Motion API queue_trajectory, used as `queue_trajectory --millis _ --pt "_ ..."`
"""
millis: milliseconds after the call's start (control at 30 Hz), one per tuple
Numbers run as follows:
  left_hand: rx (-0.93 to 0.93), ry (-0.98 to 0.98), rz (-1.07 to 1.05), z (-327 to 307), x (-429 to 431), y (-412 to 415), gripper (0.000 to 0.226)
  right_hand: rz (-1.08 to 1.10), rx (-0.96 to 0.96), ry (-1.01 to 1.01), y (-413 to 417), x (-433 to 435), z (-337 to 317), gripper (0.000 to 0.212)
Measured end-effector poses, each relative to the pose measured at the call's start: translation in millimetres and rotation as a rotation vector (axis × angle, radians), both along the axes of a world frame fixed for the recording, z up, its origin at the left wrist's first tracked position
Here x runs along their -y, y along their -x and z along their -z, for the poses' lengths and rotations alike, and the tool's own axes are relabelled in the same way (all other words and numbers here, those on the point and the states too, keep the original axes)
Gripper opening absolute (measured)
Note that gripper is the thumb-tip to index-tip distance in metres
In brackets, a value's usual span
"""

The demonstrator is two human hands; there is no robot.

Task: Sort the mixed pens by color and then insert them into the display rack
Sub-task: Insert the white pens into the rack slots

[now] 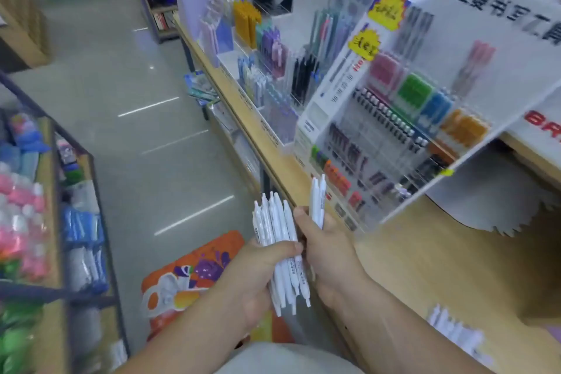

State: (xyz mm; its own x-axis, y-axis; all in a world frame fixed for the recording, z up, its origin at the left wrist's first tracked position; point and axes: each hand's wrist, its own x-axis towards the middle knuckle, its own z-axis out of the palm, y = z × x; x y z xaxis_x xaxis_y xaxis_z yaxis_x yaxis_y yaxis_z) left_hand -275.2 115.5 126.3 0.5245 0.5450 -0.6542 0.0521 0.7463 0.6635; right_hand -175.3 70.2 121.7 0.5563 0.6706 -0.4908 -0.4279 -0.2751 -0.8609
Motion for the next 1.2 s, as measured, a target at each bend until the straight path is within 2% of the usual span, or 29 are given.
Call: queue_trajectory --millis 100,200,300,367,500,600,767,900,1000,1200 --pt "-0.002 0.007 0.029 -12 -68 19 0.006 0.013 -0.006 0.022 11 -59 -7 0.018" --pt "0.006 0.033 0.011 -21 -128 27 0.005 0.024 -0.047 0.053 14 -107 -13 0.022" --pt "0.055 0.081 0.003 -29 -176 23 0.039 -0.018 -0.056 0.031 7 -147 -15 0.022" --pt "0.062 0.069 -0.024 -30 -205 16 0.048 -0.055 -0.032 0.023 -3 -174 -16 0.021" --pt "0.023 0.036 -0.082 -25 -266 -8 0.016 -0.11 -0.025 -0.014 -33 -236 -15 0.012" --pt "0.001 0.015 -0.108 -28 -317 -29 0.007 -0.171 -0.007 -0.061 -61 -288 -15 0.011" --pt "-0.023 -0.009 -0.2 -38 -398 -66 0.009 -0.271 -0.037 -0.072 -97 -371 -22 0.011" --pt "-0.007 -0.012 -0.257 -39 -451 -94 0.023 -0.289 0.01 -0.061 -120 -431 -20 0.009" --pt "0.021 0.044 -0.253 -37 -488 -108 0.034 -0.313 0.045 -0.074 -125 -471 -20 0.015" --pt "0.054 0.065 -0.201 -21 -577 -123 0.037 -0.232 0.137 -0.042 -129 -552 -11 0.01"
